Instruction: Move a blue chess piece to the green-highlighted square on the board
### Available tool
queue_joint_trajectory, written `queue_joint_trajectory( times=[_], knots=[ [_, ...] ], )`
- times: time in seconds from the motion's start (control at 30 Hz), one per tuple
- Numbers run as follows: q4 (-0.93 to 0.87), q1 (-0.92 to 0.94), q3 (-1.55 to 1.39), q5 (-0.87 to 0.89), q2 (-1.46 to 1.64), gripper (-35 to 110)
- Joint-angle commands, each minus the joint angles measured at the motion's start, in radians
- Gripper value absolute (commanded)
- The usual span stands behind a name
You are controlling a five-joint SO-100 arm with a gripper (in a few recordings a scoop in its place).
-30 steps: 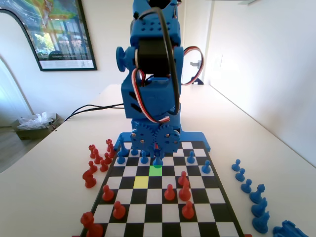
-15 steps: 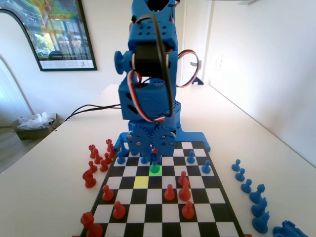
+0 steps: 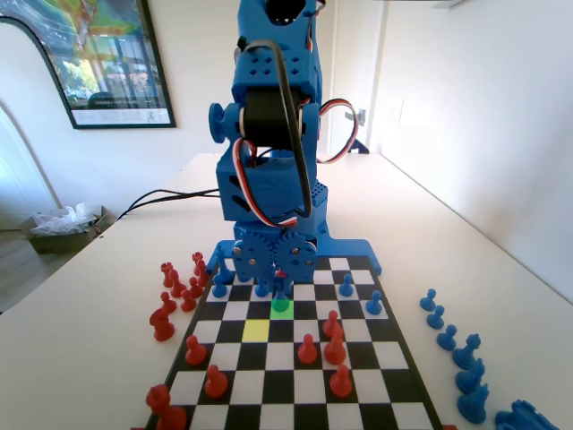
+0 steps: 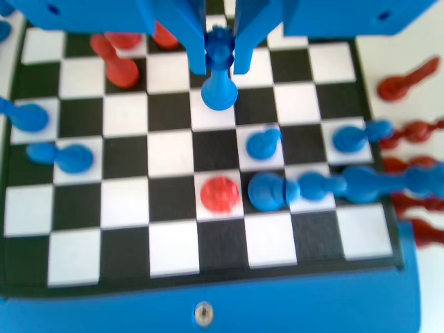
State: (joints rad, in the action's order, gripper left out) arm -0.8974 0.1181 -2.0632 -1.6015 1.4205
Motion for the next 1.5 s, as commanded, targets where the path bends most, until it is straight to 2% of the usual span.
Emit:
queue_joint_trajectory(
  times=[0.0,1.0,1.47],
  knots=[
    [0.006,0.009,-0.002,-0.009,0.040,1],
    [0.044,-0.006,-0.029,0.000,0.041,1],
    [0.074,-0.006,-0.049,0.000,0.041,8]
  ],
)
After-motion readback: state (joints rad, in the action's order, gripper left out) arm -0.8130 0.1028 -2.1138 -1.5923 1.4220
